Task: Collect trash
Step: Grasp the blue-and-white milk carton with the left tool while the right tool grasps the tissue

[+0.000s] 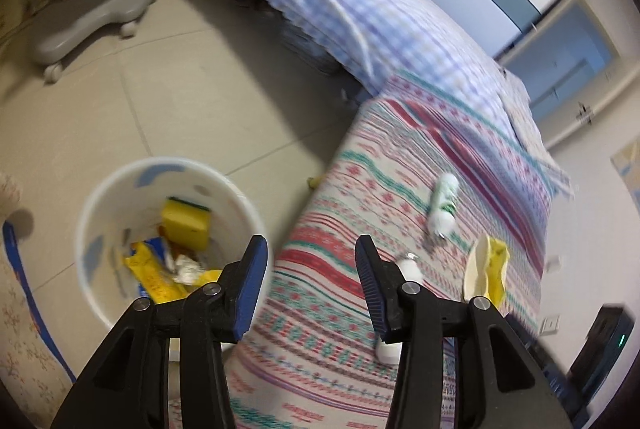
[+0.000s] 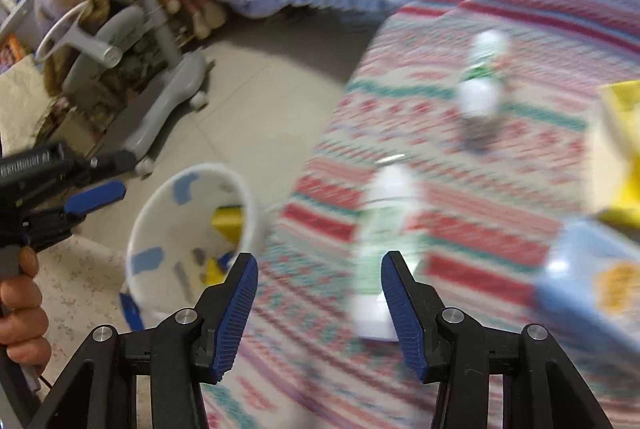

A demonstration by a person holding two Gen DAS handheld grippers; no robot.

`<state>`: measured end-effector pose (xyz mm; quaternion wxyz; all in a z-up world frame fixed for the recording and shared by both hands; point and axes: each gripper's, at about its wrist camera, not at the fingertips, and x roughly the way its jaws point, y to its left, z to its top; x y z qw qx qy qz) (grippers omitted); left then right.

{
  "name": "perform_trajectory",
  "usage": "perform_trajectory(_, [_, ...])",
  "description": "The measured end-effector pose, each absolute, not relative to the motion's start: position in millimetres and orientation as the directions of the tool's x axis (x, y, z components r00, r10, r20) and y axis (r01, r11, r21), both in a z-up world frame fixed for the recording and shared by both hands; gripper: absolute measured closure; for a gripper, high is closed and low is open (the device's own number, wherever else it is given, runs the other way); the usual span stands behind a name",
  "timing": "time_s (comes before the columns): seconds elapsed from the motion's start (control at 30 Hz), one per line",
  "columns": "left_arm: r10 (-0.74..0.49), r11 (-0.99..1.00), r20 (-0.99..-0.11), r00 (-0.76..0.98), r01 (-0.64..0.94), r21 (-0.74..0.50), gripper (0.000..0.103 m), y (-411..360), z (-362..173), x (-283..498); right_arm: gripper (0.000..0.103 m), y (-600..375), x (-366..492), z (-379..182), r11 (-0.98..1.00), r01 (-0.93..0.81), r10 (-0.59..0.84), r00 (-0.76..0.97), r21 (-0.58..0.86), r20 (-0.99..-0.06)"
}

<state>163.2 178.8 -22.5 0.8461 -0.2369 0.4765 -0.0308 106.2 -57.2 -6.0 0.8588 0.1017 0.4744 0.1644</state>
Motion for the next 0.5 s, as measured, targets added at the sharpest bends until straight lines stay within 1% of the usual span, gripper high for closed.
perform_trajectory(0.17, [-0.299, 0.913, -0.794, 0.529, -0.084, -0.399, 0.055, 130.4, -14.1, 170.0, 0.042, -142.9, 110.0, 14.2, 0.953, -0.054, 0.273, 0.575, 0.297, -0.771])
perform_trajectory(0.3, [-0.322, 0.924, -0.792, 0.519, -0.008, -0.381, 0.054, 90.8, -5.4, 177.2, 0.041, -227.6, 112.5, 9.8, 0.929, 0.155, 0.182, 0.601, 0.337, -0.778])
perform_trajectory(0.37, [-0.331, 0.927, -0.795, 0.507, 0.019, -0.374, 0.054, 68.5, -4.7, 180.8, 0.041, -265.2, 113.8, -2.6, 0.868, 0.281, 0.19, 0.576, 0.41, -0.795])
perform_trajectory(0.43, [-0.364, 0.919, -0.799, 0.478, 0.047, -0.391, 0.053, 44.7, -8.9, 183.6, 0.041, -284.0, 114.0, -12.3, 0.817, 0.349, 0.211, 0.558, 0.458, -0.803])
perform_trajectory(0.5, [-0.394, 0.91, -0.803, 0.448, 0.063, -0.411, 0.053, 27.9, -14.3, 184.6, 0.041, -293.5, 118.8, -21.2, 0.798, 0.377, 0.224, 0.539, 0.47, -0.812])
